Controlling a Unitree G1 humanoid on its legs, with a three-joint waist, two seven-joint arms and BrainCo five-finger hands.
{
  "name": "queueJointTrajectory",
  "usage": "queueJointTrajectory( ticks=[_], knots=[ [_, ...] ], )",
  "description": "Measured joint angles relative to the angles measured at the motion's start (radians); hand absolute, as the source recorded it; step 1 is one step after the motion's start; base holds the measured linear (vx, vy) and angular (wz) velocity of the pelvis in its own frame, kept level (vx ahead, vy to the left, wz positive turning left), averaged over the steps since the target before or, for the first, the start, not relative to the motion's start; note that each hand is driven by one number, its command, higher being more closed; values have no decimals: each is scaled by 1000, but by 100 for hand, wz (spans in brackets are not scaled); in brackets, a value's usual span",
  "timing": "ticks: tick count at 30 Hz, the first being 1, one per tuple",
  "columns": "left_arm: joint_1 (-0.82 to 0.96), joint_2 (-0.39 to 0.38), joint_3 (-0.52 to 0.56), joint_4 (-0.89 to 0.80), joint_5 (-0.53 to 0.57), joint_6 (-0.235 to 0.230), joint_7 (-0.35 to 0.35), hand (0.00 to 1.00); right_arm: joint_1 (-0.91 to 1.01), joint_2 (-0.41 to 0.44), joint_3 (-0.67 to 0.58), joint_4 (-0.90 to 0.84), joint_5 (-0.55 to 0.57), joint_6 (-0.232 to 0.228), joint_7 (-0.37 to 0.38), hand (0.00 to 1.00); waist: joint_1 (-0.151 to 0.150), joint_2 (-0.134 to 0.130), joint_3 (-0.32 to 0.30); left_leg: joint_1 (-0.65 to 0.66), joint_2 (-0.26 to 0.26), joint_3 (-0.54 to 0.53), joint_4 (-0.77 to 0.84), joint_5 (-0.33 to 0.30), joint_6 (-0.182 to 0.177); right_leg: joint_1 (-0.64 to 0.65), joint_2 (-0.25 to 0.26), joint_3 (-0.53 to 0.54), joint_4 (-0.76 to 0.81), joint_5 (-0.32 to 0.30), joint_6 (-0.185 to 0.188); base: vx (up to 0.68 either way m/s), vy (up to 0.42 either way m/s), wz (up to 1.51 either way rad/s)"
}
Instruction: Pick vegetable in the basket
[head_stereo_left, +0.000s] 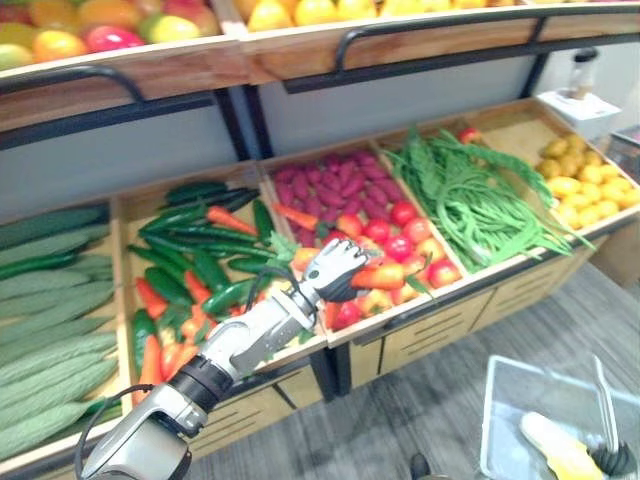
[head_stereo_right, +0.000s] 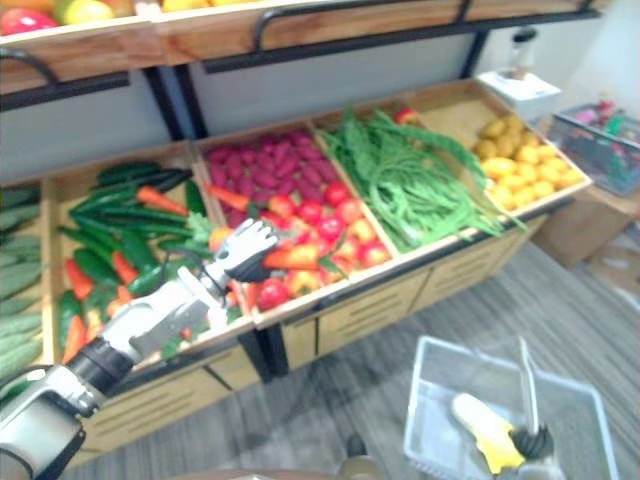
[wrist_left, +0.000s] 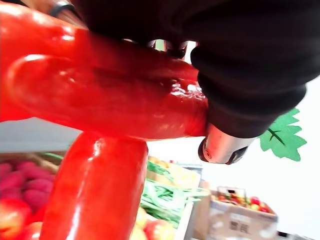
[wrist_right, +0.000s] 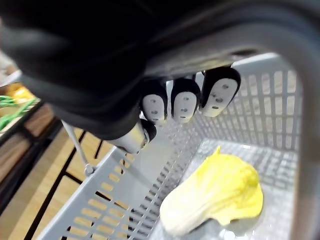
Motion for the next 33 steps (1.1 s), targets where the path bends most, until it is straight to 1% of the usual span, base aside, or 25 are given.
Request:
queueJointTrajectory(
  ticks=[1, 2, 3, 6, 8, 10, 13, 14, 15, 16, 17, 19, 22, 26, 28, 30, 31, 33],
  knots=[
    [0, 7, -13, -19, 0, -13, 0, 100, -11, -48, 48, -43, -30, -25, 13, 100, -2, 0, 0, 20, 4, 39, 0, -8, -11, -4, 13, 32, 0, 2, 0, -3, -4, -93],
    [0, 10, -19, -28, 0, -21, 0, 100, -19, -70, 76, -62, -31, -37, 16, 100, -2, 0, 0, 33, 6, 59, 0, -10, -14, -6, 19, 50, 0, 3, 0, 0, -14, -93],
    [0, 23, -34, -55, -1, -31, 0, 100, -37, -106, 128, -108, -32, -56, 25, 100, -4, -1, 0, 54, 12, 101, 0, -13, -22, -9, 35, 81, 0, 3, 0, -2, -19, -79],
    [0, 41, -55, -95, -7, -60, -8, 100, -69, -171, 234, -214, -48, -93, 36, 100, -22, 0, -2, 88, 22, 173, 3, -17, -39, -20, 68, 135, 1, 3, 0, 7, -40, -69],
    [-2, 42, -73, -96, -8, -67, -17, 100, -73, -229, 322, -273, -71, -113, 41, 100, -22, 2, -4, 112, 27, 213, 5, -17, -46, -21, 87, 165, 8, 6, -5, 8, -26, -59],
    [-2, 51, -95, -104, -9, -73, -31, 100, -77, -300, 422, -339, -81, -145, 73, 100, -24, 0, -3, 133, 30, 251, 7, -20, -58, -25, 104, 190, 15, 6, -5, -2, -15, -47],
    [-2, 65, -116, -123, -15, -73, -43, 100, -83, -336, 486, -360, -107, -171, 96, 100, -33, -1, -3, 139, 30, 269, 7, -22, -61, -31, 112, 200, 20, 7, -5, -10, -14, -23],
    [-3, 69, -126, -136, -16, -73, -51, 100, -97, -347, 520, -362, -107, -184, 114, 100, -33, 0, -4, 147, 31, 286, 8, -28, -70, -31, 121, 215, 25, 7, -5, -37, -6, -21],
    [-3, 69, -127, -145, -17, -73, -54, 100, -101, -348, 526, -365, -107, -188, 121, 100, -32, 0, -3, 150, 33, 292, 15, -32, -74, -31, 123, 219, 25, 7, -5, -36, -8, -29],
    [-3, 68, -128, -157, -19, -73, -57, 100, -109, -351, 542, -370, -107, -191, 126, 100, -31, -3, -2, 150, 45, 302, 52, -52, -80, -31, 123, 230, 26, 7, -5, -23, -13, -31],
    [-7, 67, -139, -172, -25, -73, -58, 100, -121, -369, 568, -381, -106, -192, 129, 100, -31, -3, -2, 149, 60, 318, 100, -78, -81, -31, 123, 243, 27, 7, -5, -25, -16, -32],
    [-30, 63, -165, -186, -51, -76, -69, 100, -136, -398, 602, -402, -99, -197, 143, 100, -38, 3, 1, 147, 73, 333, 144, -101, -81, -31, 121, 253, 27, 6, -5, -52, -13, -22],
    [-74, 48, -181, -200, -54, -84, -76, 100, -147, -429, 656, -434, -98, -221, 160, 100, -47, 6, 3, 151, 82, 353, 173, -117, -85, -32, 124, 271, 27, 6, -5, -91, -18, -14],
    [-90, 6, -214, -204, -55, -93, -79, 100, -175, -460, 693, -450, -93, -228, 167, 100, -50, 14, 9, 158, 92, 374, 202, -138, -90, -33, 127, 292, 27, 6, -5, -111, -32, -15],
    [-90, -11, -240, -216, -55, -95, -90, 100, -199, -478, 702, -459, -84, -226, 170, 100, -55, 23, 12, 161, 96, 384, 219, -146, -91, -37, 129, 297, 27, 6, -5, -105, -32, -11],
    [-90, -21, -241, -229, -59, -103, -94, 100, -220, -501, 717, -474, -47, -225, 190, 100, -57, 28, 13, 164, 95, 399, 219, -144, -89, -49, 135, 304, 38, 6, -5, -96, -26, -18],
    [-90, -21, -241, -237, -82, -108, -98, 100, -234, -511, 717, -487, -20, -225, 192, 100, -64, 33, 19, 165, 95, 401, 219, -143, -87, -53, 138, 306, 41, 6, -5, -87, -27, -14],
    [-90, -23, -240, -243, -94, -109, -108, 100, -260, -515, 718, -490, 8, -225, 194, 100, -73, 38, 21, 169, 95, 412, 219, -142, -87, -63, 144, 314, 47, 6, -5, -70, -28, -17]
  ],
)
